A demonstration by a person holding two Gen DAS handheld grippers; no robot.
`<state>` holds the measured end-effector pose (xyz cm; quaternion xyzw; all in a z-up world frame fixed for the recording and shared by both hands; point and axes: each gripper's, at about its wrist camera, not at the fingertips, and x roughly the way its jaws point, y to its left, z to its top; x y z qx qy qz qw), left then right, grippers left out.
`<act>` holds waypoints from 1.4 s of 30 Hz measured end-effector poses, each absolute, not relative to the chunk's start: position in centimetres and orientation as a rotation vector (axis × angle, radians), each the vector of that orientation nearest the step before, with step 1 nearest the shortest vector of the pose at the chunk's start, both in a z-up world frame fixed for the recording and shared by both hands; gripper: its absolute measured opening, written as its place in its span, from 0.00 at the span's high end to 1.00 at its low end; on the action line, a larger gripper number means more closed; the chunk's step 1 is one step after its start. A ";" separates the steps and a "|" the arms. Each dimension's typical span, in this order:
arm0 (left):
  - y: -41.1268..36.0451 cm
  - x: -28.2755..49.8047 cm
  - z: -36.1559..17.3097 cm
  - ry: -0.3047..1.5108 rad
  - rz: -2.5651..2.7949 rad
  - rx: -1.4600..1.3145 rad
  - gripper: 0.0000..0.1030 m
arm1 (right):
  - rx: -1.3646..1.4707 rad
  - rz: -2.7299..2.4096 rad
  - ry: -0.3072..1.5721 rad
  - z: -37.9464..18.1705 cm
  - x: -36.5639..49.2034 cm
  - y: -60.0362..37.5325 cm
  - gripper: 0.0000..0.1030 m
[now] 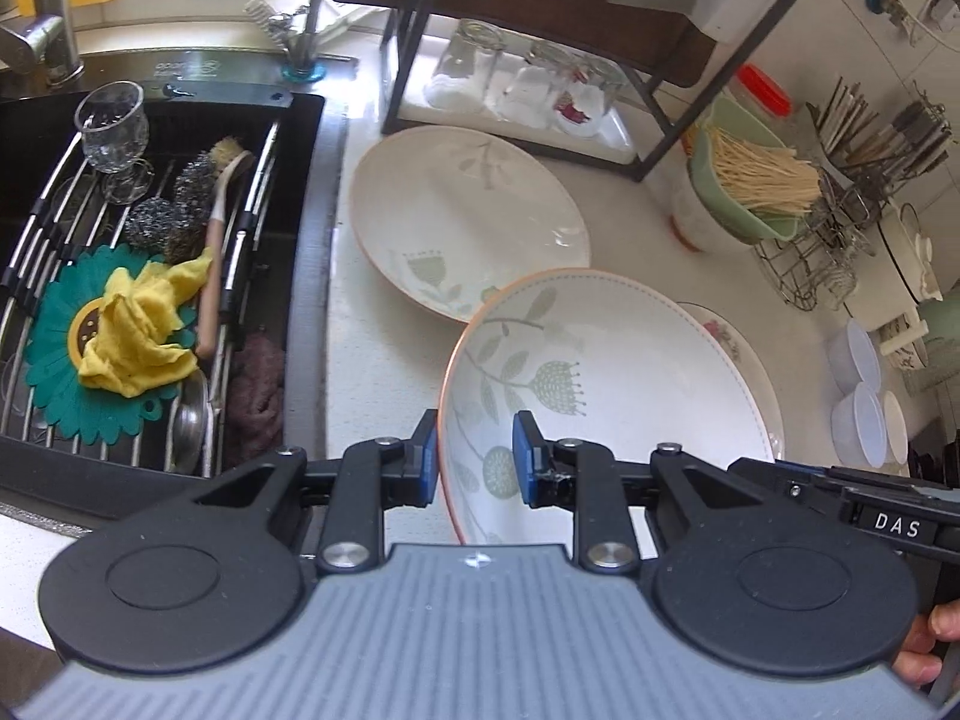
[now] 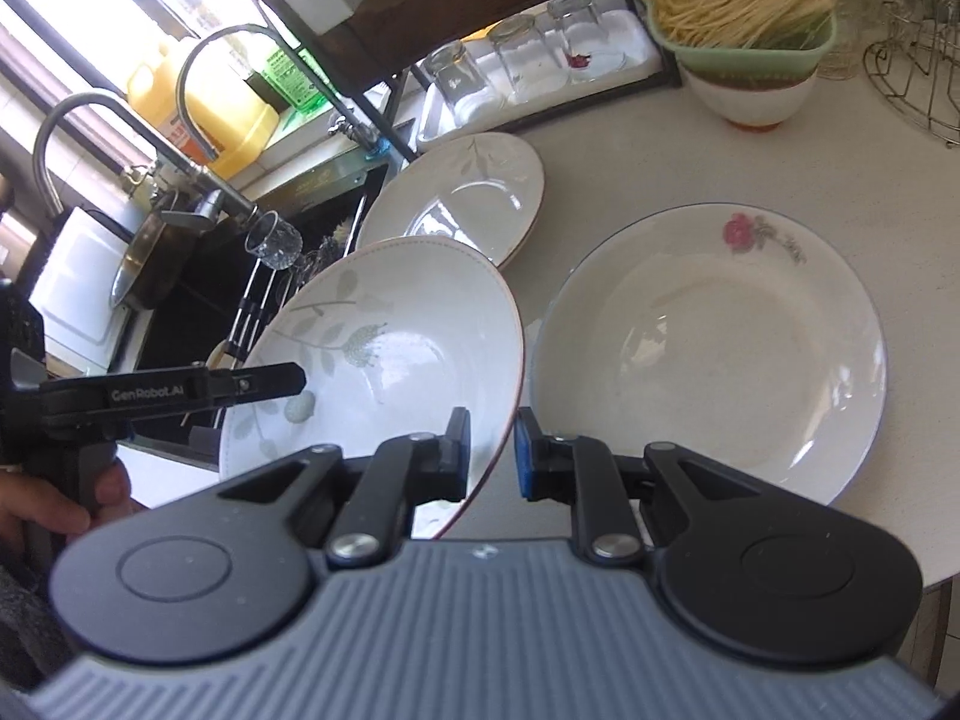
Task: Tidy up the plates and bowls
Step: 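Lift the leaf-pattern plate and lower it onto the rose-pattern plate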
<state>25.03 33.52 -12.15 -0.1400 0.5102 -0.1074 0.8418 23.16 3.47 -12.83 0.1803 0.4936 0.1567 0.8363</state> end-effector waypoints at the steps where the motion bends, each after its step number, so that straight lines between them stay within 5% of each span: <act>1: 33.1 25.1 -12.1 1.079 -0.230 -0.296 0.72 | 0.383 0.327 1.044 -12.8 23.2 3.0 0.82; 42: 16.9 29.3 -16.2 1.213 -0.114 -0.229 0.72 | 0.306 0.386 1.137 -19.8 28.5 -10.3 0.82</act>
